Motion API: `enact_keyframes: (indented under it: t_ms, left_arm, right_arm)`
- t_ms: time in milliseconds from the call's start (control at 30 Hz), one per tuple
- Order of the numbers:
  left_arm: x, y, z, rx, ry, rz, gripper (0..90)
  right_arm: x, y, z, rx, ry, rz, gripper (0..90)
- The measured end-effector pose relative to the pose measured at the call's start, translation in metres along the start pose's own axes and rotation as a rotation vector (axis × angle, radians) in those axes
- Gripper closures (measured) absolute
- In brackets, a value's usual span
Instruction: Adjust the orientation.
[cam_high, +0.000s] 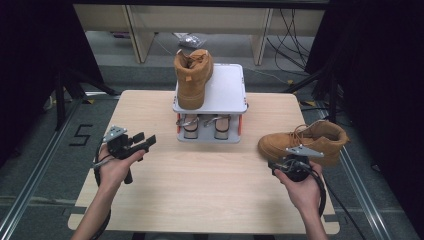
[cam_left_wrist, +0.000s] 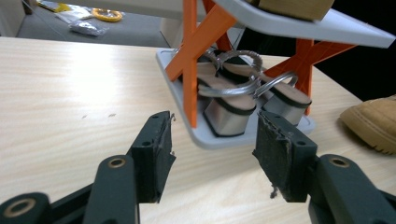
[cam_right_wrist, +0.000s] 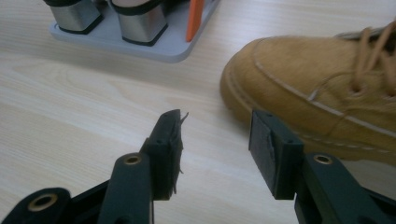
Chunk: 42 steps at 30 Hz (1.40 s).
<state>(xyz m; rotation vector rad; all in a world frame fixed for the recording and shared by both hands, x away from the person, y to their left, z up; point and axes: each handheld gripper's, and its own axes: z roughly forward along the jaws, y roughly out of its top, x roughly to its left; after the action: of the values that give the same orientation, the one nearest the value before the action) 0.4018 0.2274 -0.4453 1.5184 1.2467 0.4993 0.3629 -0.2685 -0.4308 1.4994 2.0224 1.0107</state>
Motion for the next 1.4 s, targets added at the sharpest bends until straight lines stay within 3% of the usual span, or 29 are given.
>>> enact_keyframes:
  t_ms: [167,200,300,367,400,500,533,600,733,800,833,967,1000,1033,1067,1167,1200,1267,1333,1367,1400]
  left_arm:
    - [0.006,-0.021,-0.003,0.028,0.04,-0.007,45.9]
    - [0.007,-0.024,-0.003,0.044,0.046,0.007,45.9]
    - [0.011,-0.028,-0.004,0.048,0.062,-0.005,45.9]
    - [0.012,-0.029,-0.004,0.051,0.061,0.0,46.0]
    - [0.012,-0.029,-0.004,0.049,0.061,0.002,45.9]
    - [0.012,-0.028,-0.005,0.041,0.058,0.006,45.9]
    - [0.011,-0.028,-0.006,0.036,0.058,0.01,45.9]
    - [0.01,-0.028,-0.007,0.031,0.053,0.007,45.9]
    - [0.009,-0.028,-0.008,0.033,0.047,0.011,45.8]
    - [0.008,-0.027,-0.009,0.029,0.044,0.008,45.8]
    - [0.008,-0.027,-0.01,0.023,0.045,0.009,45.7]
    - [0.008,-0.026,-0.011,0.022,0.045,0.007,45.6]
    - [0.008,-0.026,-0.01,0.024,0.045,0.006,45.6]
    - [0.008,-0.027,-0.01,0.027,0.045,0.004,45.6]
    - [0.008,-0.027,-0.01,0.029,0.045,0.004,45.6]
    - [0.007,-0.028,-0.009,0.03,0.042,0.003,45.6]
    - [0.007,-0.028,-0.009,0.03,0.039,0.002,45.6]
    - [0.006,-0.028,-0.009,0.033,0.035,0.003,45.5]
    - [0.006,-0.029,-0.008,0.031,0.024,-0.012,45.5]
    - [0.007,-0.029,-0.008,0.031,0.025,-0.013,45.5]
    - [0.007,-0.029,-0.008,0.034,0.027,-0.01,45.5]
  right_arm:
    - [-0.013,0.014,-0.01,0.011,-0.033,-0.022,57.5]
    - [-0.015,0.017,-0.011,0.004,-0.032,-0.014,57.7]
    - [-0.025,0.024,-0.016,0.008,-0.041,-0.033,58.1]
    - [-0.03,0.029,-0.021,0.009,-0.043,-0.035,58.2]
    - [-0.03,0.031,-0.023,0.016,-0.063,0.007,58.2]
    - [-0.04,0.039,-0.029,0.006,-0.078,-0.034,58.2]
    - [-0.039,0.042,-0.032,0.01,-0.095,0.008,58.1]
    - [-0.049,0.048,-0.038,-0.004,-0.104,-0.03,58.1]
    - [-0.056,0.058,-0.046,0.002,-0.142,0.003,57.6]
    - [-0.065,0.063,-0.047,-0.007,-0.153,-0.015,57.2]
    - [-0.067,0.065,-0.05,0.013,-0.166,0.011,57.0]
    - [-0.082,0.07,-0.05,0.008,-0.205,0.027,55.6]
    - [-0.088,0.071,-0.051,0.034,-0.203,0.014,55.0]
    - [-0.094,0.071,-0.05,0.039,-0.2,-0.036,54.7]
    - [-0.094,0.071,-0.049,0.061,-0.212,0.01,54.3]
    - [-0.099,0.071,-0.046,0.07,-0.223,0.001,52.5]
    - [-0.105,0.072,-0.045,0.073,-0.22,-0.044,52.1]
    - [-0.109,0.072,-0.042,0.103,-0.231,-0.036,50.3]
    - [-0.107,0.072,-0.038,0.125,-0.245,0.013,49.7]
    - [-0.113,0.072,-0.036,0.129,-0.236,-0.026,49.3]
    - [-0.111,0.072,-0.035,0.135,-0.241,-0.002,48.9]
